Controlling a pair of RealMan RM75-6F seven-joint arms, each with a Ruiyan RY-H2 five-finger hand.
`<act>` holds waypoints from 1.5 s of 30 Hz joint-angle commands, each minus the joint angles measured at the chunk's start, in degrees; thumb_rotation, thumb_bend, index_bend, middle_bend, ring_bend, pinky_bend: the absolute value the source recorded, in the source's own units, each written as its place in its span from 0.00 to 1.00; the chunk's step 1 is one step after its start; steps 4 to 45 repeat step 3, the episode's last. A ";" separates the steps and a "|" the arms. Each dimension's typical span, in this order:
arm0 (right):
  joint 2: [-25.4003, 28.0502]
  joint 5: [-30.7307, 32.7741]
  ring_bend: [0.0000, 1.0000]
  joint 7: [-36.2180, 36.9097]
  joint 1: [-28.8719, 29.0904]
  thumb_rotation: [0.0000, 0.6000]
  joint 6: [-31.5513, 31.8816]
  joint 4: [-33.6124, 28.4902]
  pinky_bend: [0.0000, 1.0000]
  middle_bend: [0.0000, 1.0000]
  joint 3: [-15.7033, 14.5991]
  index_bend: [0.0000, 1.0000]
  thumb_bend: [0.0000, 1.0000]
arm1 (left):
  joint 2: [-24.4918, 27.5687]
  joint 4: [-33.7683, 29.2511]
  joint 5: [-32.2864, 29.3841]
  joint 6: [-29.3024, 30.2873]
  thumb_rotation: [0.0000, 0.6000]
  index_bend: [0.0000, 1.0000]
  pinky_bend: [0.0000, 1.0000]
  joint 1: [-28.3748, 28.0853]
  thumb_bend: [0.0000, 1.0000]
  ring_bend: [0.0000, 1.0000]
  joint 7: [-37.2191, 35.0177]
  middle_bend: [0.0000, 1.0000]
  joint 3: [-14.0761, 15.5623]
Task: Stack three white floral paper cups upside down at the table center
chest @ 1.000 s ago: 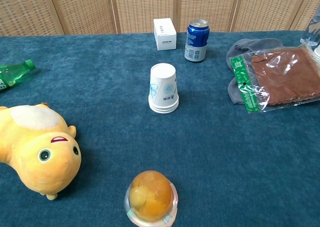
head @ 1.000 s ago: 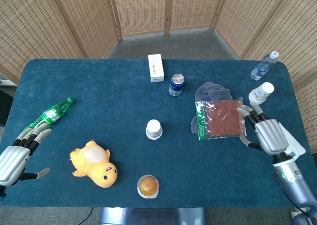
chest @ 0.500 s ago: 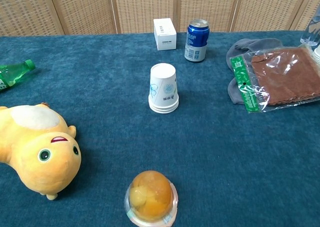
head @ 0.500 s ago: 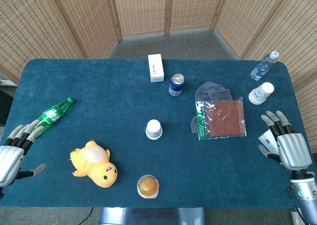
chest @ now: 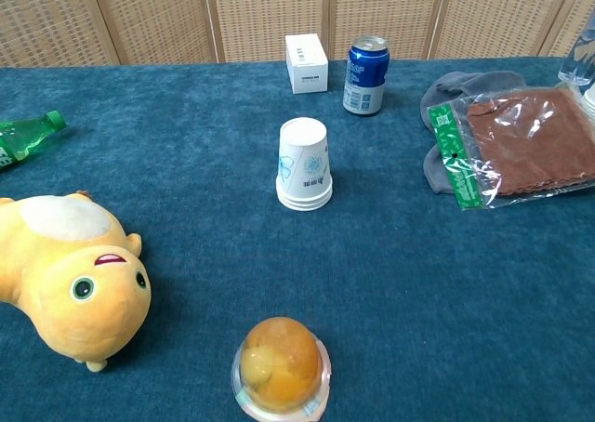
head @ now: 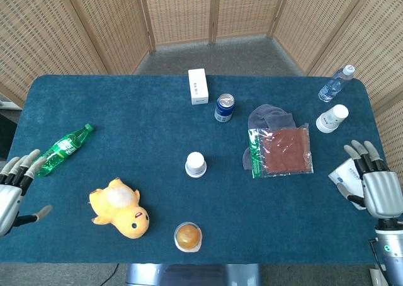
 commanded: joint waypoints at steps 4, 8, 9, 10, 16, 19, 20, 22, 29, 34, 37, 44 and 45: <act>0.15 -0.32 0.00 -0.37 -0.57 1.00 0.50 -0.73 0.33 0.11 0.73 0.13 0.25 | 0.43 0.01 0.35 0.53 1.00 0.00 0.01 0.26 0.22 0.00 -0.86 0.00 0.10; 0.15 -0.32 0.00 -0.37 -0.57 1.00 0.50 -0.73 0.33 0.11 0.73 0.13 0.25 | 0.43 0.01 0.35 0.53 1.00 0.00 0.01 0.26 0.22 0.00 -0.86 0.00 0.10; 0.15 -0.32 0.00 -0.37 -0.57 1.00 0.50 -0.73 0.33 0.11 0.73 0.13 0.25 | 0.43 0.01 0.35 0.53 1.00 0.00 0.01 0.26 0.22 0.00 -0.86 0.00 0.10; 0.15 -0.32 0.00 -0.37 -0.57 1.00 0.50 -0.73 0.33 0.11 0.73 0.13 0.25 | 0.43 0.01 0.35 0.53 1.00 0.00 0.01 0.26 0.22 0.00 -0.86 0.00 0.10; 0.15 -0.32 0.00 -0.37 -0.57 1.00 0.50 -0.73 0.33 0.11 0.73 0.13 0.25 | 0.43 0.01 0.35 0.53 1.00 0.00 0.01 0.26 0.22 0.00 -0.86 0.00 0.10; 0.15 -0.32 0.00 -0.37 -0.57 1.00 0.50 -0.73 0.33 0.11 0.73 0.13 0.25 | 0.43 0.01 0.35 0.53 1.00 0.00 0.01 0.26 0.22 0.00 -0.86 0.00 0.10; 0.15 -0.32 0.00 -0.37 -0.57 1.00 0.50 -0.73 0.33 0.11 0.73 0.13 0.25 | 0.43 0.01 0.35 0.53 1.00 0.00 0.01 0.26 0.22 0.00 -0.86 0.00 0.10; 0.15 -0.32 0.00 -0.37 -0.57 1.00 0.50 -0.73 0.33 0.11 0.73 0.13 0.25 | 0.43 0.01 0.35 0.53 1.00 0.00 0.01 0.26 0.22 0.00 -0.86 0.00 0.10; 0.15 -0.32 0.00 -0.37 -0.57 1.00 0.50 -0.73 0.33 0.11 0.73 0.13 0.25 | 0.43 0.01 0.35 0.53 1.00 0.00 0.01 0.26 0.22 0.00 -0.86 0.00 0.10; 0.15 -0.32 0.00 -0.37 -0.57 1.00 0.50 -0.73 0.33 0.11 0.73 0.13 0.25 | 0.43 0.01 0.35 0.53 1.00 0.00 0.01 0.26 0.22 0.00 -0.86 0.00 0.10; 0.15 -0.32 0.00 -0.37 -0.57 1.00 0.50 -0.73 0.33 0.11 0.73 0.13 0.25 | 0.43 0.01 0.35 0.53 1.00 0.00 0.01 0.26 0.22 0.00 -0.86 0.00 0.10; 0.15 -0.32 0.00 -0.37 -0.57 1.00 0.50 -0.73 0.33 0.11 0.73 0.13 0.25 | 0.43 0.01 0.35 0.53 1.00 0.00 0.01 0.26 0.22 0.00 -0.86 0.00 0.10; 0.15 -0.32 0.00 -0.37 -0.57 1.00 0.50 -0.73 0.33 0.11 0.73 0.13 0.25 | 0.43 0.01 0.35 0.53 1.00 0.00 0.01 0.26 0.22 0.00 -0.86 0.00 0.10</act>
